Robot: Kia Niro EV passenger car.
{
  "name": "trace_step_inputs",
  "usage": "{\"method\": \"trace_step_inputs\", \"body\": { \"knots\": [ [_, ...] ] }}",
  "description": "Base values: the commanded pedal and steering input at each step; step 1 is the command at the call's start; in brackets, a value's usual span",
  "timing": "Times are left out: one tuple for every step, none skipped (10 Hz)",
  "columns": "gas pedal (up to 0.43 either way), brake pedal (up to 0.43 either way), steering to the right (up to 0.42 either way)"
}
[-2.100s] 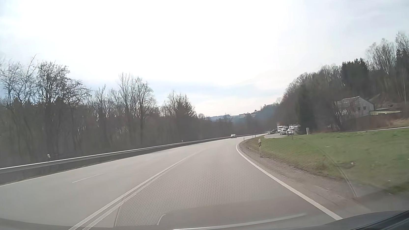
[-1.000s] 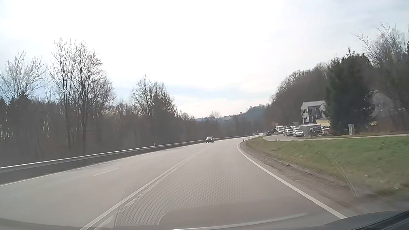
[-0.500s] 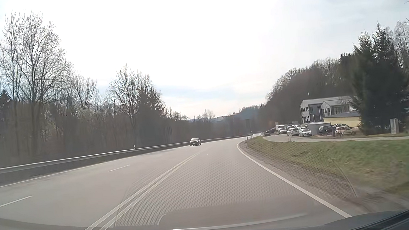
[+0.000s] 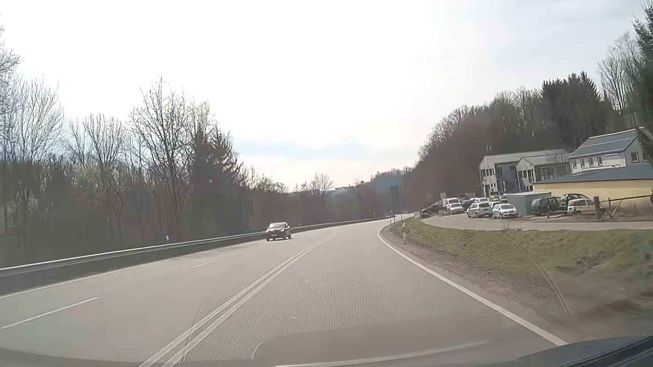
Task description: Follow the waypoints while adhering to traffic rules and regulations
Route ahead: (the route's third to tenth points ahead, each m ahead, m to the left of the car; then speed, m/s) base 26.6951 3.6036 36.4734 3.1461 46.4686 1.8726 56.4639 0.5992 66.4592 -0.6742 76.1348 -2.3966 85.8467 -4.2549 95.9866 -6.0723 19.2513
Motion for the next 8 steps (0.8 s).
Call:
{"method": "trace_step_inputs", "body": {
  "knots": [
    [0.039, 0.0, 0.014],
    [0.039, 0.0, 0.014],
    [0.039, 0.0, 0.014],
    [0.039, 0.0, 0.014],
    [0.039, 0.0, 0.014],
    [0.039, 0.0, 0.014],
    [0.039, 0.0, 0.014],
    [0.039, 0.0, 0.014]
  ]
}}
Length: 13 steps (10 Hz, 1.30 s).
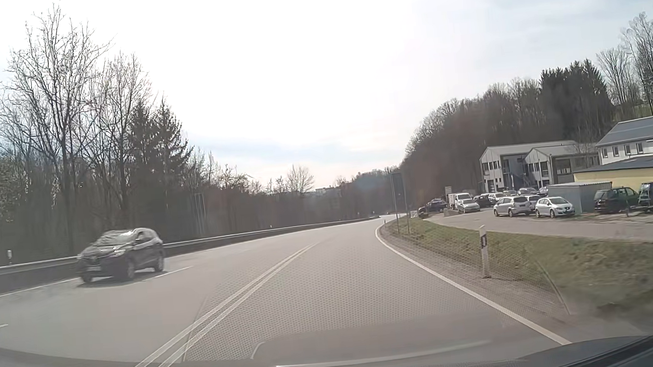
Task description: Follow the waypoints while adhering to traffic rules and regulations
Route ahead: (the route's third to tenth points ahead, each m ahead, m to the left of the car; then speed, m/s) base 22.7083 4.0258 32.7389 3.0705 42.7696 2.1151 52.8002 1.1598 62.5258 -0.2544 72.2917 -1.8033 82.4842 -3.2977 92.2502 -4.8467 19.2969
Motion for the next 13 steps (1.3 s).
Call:
{"method": "trace_step_inputs", "body": {
  "knots": [
    [0.039, 0.0, 0.014],
    [0.039, 0.0, 0.014],
    [0.039, 0.0, 0.014],
    [0.039, 0.0, 0.013],
    [0.039, 0.0, 0.013],
    [0.039, 0.0, 0.013],
    [0.039, 0.0, 0.012],
    [0.039, 0.0, 0.012],
    [0.039, 0.0, 0.012],
    [0.039, 0.0, 0.012],
    [0.039, 0.0, 0.012],
    [0.039, 0.0, 0.012],
    [0.039, 0.0, 0.012]
  ]
}}
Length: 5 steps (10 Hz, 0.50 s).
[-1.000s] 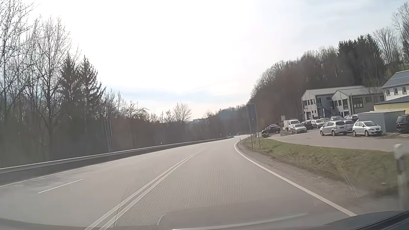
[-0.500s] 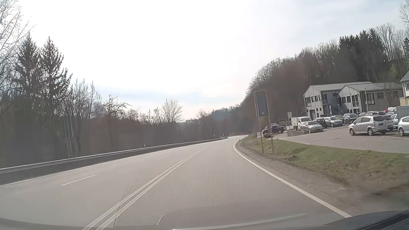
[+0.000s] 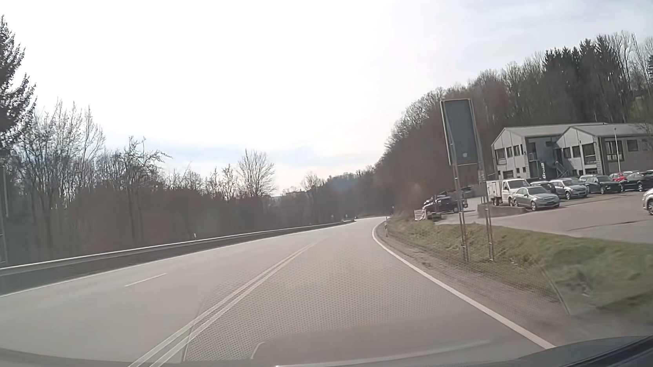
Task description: Follow the waypoints while adhering to traffic rules and regulations
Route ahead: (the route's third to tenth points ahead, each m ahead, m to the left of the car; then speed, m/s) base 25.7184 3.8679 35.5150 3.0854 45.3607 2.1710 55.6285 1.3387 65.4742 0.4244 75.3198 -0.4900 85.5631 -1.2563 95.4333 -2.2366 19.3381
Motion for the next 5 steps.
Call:
{"method": "trace_step_inputs", "body": {
  "knots": [
    [0.039, 0.0, 0.012],
    [0.039, 0.0, 0.012],
    [0.039, 0.0, 0.012],
    [0.039, 0.0, 0.012],
    [0.039, 0.0, 0.012]
  ]
}}
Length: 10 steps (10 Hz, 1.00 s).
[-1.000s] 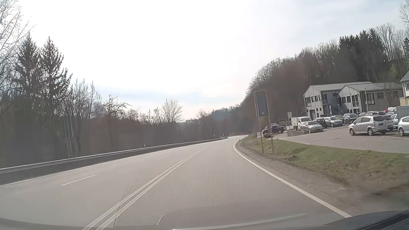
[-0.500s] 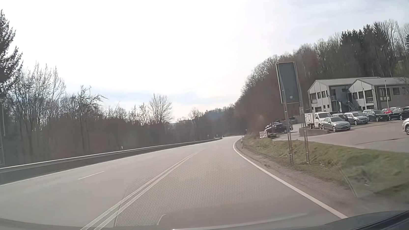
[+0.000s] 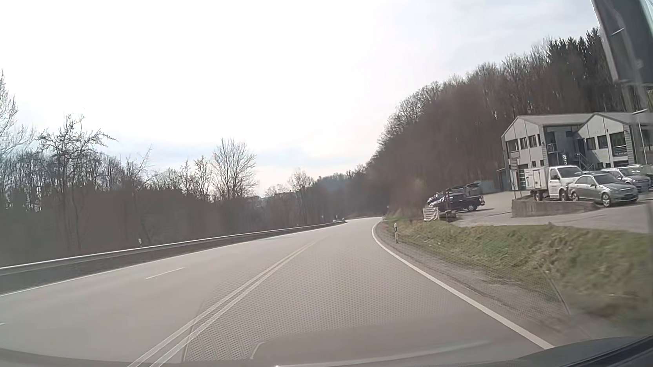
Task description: Follow the waypoints while adhering to traffic rules and regulations
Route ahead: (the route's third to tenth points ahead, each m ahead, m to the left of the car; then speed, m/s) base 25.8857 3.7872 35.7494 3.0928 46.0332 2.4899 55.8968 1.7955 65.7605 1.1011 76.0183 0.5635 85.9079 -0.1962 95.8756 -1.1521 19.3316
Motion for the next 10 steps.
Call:
{"method": "trace_step_inputs", "body": {
  "knots": [
    [0.039, 0.0, 0.012],
    [0.039, 0.0, 0.011],
    [0.02, 0.0, 0.011],
    [0.0, 0.0, 0.012],
    [0.0, 0.0, 0.011],
    [0.0, 0.0, 0.012],
    [0.0, 0.0, 0.011],
    [0.0, 0.0, 0.011],
    [0.0, 0.0, 0.011],
    [0.0, 0.0, 0.011]
  ]
}}
